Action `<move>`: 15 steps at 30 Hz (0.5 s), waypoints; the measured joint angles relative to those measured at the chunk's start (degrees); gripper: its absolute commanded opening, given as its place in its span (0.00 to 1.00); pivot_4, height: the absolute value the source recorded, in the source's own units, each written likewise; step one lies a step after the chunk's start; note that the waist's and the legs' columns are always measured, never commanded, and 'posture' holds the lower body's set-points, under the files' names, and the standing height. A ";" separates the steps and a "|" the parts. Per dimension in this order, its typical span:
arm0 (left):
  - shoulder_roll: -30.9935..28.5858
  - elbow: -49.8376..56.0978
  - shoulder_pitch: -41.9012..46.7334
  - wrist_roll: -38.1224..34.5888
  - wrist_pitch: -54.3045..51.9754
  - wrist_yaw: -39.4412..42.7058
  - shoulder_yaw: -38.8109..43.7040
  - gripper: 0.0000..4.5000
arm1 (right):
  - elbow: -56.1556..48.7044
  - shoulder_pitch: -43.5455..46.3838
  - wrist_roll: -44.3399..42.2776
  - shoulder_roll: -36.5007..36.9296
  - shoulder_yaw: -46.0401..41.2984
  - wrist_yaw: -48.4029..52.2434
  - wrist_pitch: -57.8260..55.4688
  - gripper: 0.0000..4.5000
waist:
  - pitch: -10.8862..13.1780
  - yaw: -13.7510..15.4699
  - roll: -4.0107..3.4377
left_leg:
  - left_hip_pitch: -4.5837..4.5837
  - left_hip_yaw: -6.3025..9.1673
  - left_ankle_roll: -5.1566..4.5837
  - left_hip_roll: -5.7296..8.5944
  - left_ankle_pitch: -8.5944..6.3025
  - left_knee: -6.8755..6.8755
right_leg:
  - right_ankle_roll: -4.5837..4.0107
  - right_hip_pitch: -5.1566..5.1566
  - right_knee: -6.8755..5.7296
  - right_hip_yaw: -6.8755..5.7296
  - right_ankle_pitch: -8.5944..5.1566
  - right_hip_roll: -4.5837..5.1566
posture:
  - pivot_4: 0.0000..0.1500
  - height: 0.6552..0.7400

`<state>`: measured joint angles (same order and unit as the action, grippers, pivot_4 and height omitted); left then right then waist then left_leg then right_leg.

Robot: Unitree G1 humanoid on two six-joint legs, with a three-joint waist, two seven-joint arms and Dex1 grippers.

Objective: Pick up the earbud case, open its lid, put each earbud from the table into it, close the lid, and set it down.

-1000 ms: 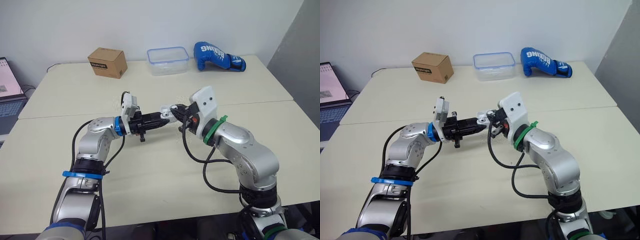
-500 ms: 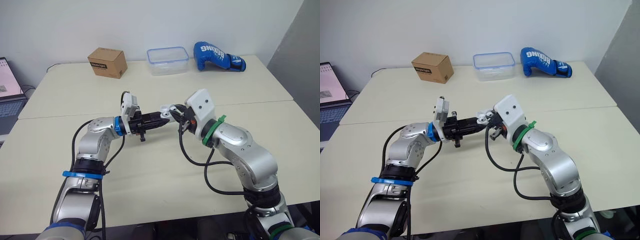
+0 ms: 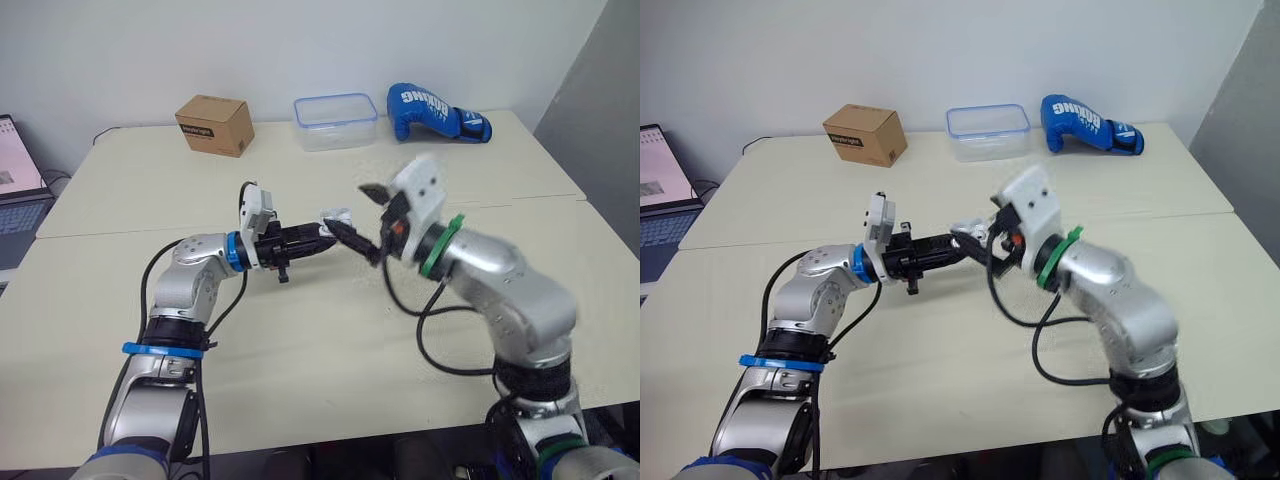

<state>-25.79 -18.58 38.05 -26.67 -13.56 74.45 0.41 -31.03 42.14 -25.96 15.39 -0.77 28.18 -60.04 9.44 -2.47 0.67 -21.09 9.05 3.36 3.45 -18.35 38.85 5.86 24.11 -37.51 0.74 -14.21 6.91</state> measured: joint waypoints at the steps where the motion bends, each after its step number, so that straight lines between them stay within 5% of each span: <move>1: -0.44 0.18 -0.18 -0.07 -0.14 0.20 0.01 0.17 | 0.71 2.28 -2.48 0.62 -2.53 0.94 -1.43 0.66 | 0.00 0.00 0.00 | 0.00 0.01 0.00 0.00 0.00 0.00 | 0.00 0.00 0.02 -0.01 0.00 -0.01 | 1.00 0.89; 9: -1.08 5.68 -1.78 -1.98 -3.75 1.03 -0.01 0.17 | 17.99 9.24 -2.56 11.40 1.78 10.83 3.41 0.00 | 0.00 -0.18 0.00 | -0.02 -0.09 -0.01 -0.01 -0.01 -0.04 | 0.00 -0.01 0.14 0.01 0.00 0.00 | 1.00 0.89; 15: -0.92 10.66 -3.35 -3.04 -6.34 -0.41 -0.02 0.17 | 28.99 9.23 3.49 14.15 13.20 21.76 15.08 0.00 | 0.00 -0.86 0.00 | -0.02 -0.11 -0.01 -0.02 -0.01 -0.04 | 0.00 -0.02 0.21 0.02 0.00 0.00 | 1.00 0.89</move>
<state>-26.72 -7.91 34.70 -29.71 -19.91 74.03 0.38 -2.04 51.37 -22.47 29.55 12.44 49.93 -44.96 9.45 -3.33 0.68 -21.11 8.94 3.35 3.43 -18.35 38.81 5.87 24.09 -37.30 0.76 -14.21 6.92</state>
